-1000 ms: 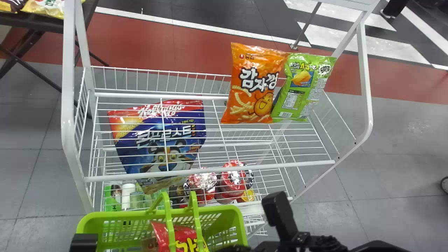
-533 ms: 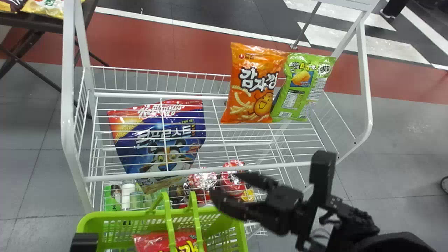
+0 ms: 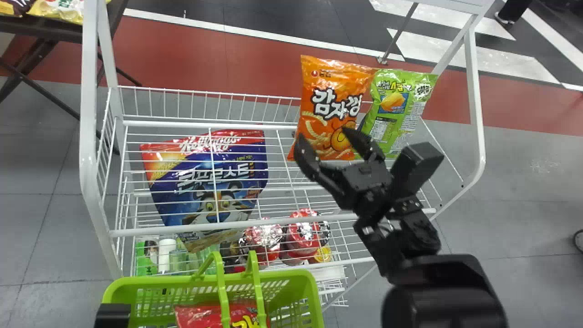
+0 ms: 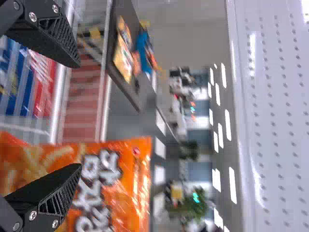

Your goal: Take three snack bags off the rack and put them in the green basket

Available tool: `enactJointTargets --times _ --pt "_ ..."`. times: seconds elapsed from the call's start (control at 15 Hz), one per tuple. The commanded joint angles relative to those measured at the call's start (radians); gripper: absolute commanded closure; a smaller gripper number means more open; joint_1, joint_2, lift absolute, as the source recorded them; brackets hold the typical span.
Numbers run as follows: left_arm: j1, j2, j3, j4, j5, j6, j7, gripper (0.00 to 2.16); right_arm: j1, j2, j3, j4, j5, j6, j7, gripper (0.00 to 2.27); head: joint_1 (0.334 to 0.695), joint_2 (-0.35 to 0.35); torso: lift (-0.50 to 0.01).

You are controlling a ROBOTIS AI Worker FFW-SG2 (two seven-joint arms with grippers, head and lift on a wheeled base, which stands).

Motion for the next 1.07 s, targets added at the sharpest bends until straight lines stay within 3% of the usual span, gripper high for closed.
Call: enactJointTargets --times 0.0,0.4,0.47,0.53,0.6,0.67,0.8,1.0 --pt "-0.001 0.004 0.007 0.001 0.004 0.004 0.0 1.28 -0.113 0.007 0.007 0.152 0.033 -0.062 -0.051 0.09 0.695 -0.35 -0.021" --pt "-0.029 0.009 0.013 0.027 0.024 0.014 -0.008 1.28 -0.285 0.007 -0.036 0.401 0.044 -0.028 -0.074 0.11 0.695 -0.35 -0.021" --pt "-0.03 0.009 0.012 0.028 0.024 0.014 -0.009 1.28 -0.311 0.002 -0.04 0.428 0.045 0.009 -0.071 0.24 0.695 -0.35 -0.021" --pt "-0.03 0.009 0.012 0.03 0.024 0.014 -0.011 1.28 -0.325 -0.005 -0.048 0.439 0.048 0.03 -0.05 0.45 0.695 -0.35 -0.021" --pt "-0.03 0.01 0.012 0.033 0.024 0.014 -0.011 1.28 -0.331 -0.015 -0.05 0.444 0.045 0.07 -0.025 1.15 0.695 -0.35 -0.021" --pt "-0.033 0.01 0.012 0.036 0.025 0.014 -0.011 1.28 -0.329 -0.013 -0.048 0.438 0.039 0.101 -0.022 2.01 0.695 -0.35 -0.021" --pt "-0.032 0.012 0.013 0.036 0.027 0.014 -0.014 1.28 -0.303 -0.015 -0.051 0.419 0.027 0.104 0.005 2.2 0.695 -0.35 -0.021" --pt "-0.03 0.012 0.015 0.036 0.028 0.014 -0.014 1.28 -0.239 -0.01 -0.043 0.313 0.016 0.092 0.013 2.2 0.695 -0.35 -0.021"
